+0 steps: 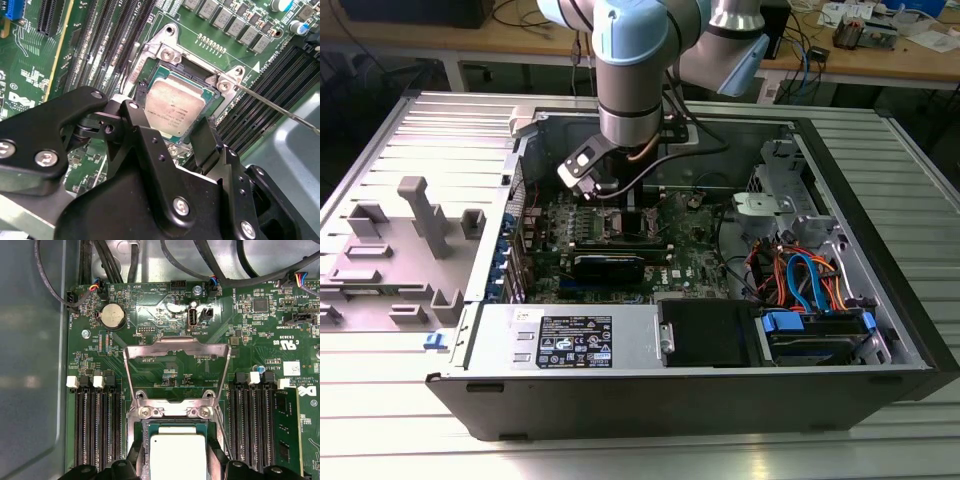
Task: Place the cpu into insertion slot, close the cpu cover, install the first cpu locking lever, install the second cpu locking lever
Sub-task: 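Place the cpu into insertion slot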
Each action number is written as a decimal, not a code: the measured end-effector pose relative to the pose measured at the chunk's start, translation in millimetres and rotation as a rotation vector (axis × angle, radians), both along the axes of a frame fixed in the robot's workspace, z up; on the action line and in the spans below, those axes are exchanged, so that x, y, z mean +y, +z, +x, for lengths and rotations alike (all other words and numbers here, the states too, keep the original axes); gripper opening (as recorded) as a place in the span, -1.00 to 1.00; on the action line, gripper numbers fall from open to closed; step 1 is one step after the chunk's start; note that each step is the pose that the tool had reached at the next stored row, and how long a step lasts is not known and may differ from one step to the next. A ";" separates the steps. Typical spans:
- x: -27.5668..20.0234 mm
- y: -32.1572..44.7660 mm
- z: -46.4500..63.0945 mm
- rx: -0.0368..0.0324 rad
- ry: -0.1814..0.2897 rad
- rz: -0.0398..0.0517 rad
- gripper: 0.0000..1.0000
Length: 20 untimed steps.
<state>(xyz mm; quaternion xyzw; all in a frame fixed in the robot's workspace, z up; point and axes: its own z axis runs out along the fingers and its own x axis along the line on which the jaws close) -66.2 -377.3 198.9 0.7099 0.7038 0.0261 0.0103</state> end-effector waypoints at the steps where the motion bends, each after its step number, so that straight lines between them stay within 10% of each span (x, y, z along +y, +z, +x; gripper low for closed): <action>1: 0.4 0.0 0.0 -0.0001 -0.001 0.0000 0.24; 20: 1.4 -0.3 0.1 -0.0002 -0.002 0.0003 0.39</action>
